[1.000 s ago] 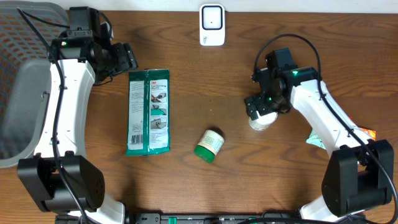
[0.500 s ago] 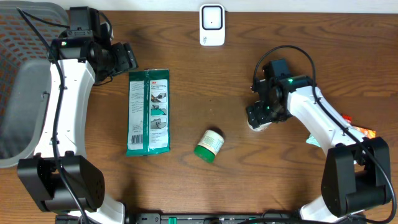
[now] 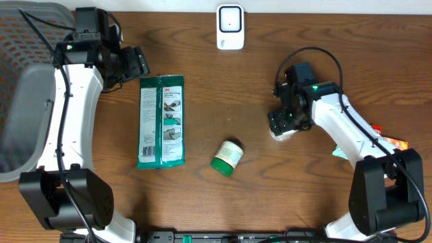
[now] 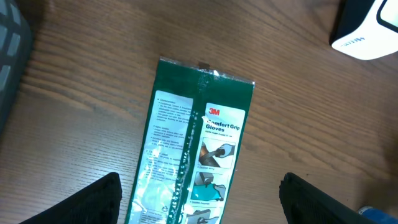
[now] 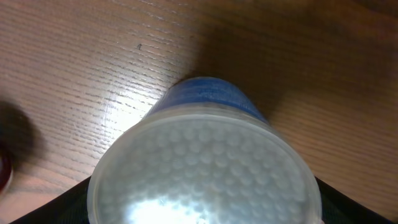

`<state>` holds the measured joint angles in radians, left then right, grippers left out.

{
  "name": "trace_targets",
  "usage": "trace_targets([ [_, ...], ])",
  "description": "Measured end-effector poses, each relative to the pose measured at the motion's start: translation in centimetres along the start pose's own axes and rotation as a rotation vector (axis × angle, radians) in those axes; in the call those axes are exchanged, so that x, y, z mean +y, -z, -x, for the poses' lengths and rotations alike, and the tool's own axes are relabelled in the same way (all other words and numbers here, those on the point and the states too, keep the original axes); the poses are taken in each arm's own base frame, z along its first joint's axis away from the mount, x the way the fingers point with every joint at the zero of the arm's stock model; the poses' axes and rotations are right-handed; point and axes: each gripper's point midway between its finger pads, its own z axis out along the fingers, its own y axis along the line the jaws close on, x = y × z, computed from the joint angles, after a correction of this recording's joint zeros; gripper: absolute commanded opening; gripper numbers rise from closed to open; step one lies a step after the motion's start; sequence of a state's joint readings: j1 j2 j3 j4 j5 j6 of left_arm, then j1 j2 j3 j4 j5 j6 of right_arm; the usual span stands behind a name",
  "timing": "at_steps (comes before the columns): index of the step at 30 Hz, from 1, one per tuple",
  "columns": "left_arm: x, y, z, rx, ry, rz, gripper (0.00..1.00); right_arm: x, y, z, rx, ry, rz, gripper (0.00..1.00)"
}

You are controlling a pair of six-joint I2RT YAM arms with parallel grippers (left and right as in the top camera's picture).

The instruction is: Scan the item barcode

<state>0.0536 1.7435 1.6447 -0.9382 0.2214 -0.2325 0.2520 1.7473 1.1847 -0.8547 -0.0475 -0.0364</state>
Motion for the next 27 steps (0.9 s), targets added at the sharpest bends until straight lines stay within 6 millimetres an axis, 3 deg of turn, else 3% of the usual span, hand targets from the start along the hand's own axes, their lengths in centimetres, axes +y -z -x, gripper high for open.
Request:
trace_targets([
  [5,0.0,0.0,0.0,0.000,0.000,0.000,0.81,0.0,0.0,0.0,0.000,-0.016,0.000,0.67],
  [6,0.0,0.0,0.0,0.000,0.000,0.000,0.81,0.0,0.0,0.0,0.000,-0.019,0.000,0.61],
  [13,0.0,0.0,0.0,0.000,0.000,0.000,0.81,0.1,0.8,-0.4,0.030,-0.031,0.001,0.55],
  [21,0.0,0.0,0.0,0.000,0.000,0.000,0.81,1.1,4.9,1.8,0.005,-0.006,0.052,0.49],
  [25,0.0,0.0,0.0,0.000,0.000,0.000,0.81,3.3,6.9,1.8,0.005,0.084,0.183,0.50],
  [27,0.0,0.0,0.0,0.000,0.000,0.000,0.81,5.4,8.6,1.4,-0.003,0.168,0.316,0.49],
])
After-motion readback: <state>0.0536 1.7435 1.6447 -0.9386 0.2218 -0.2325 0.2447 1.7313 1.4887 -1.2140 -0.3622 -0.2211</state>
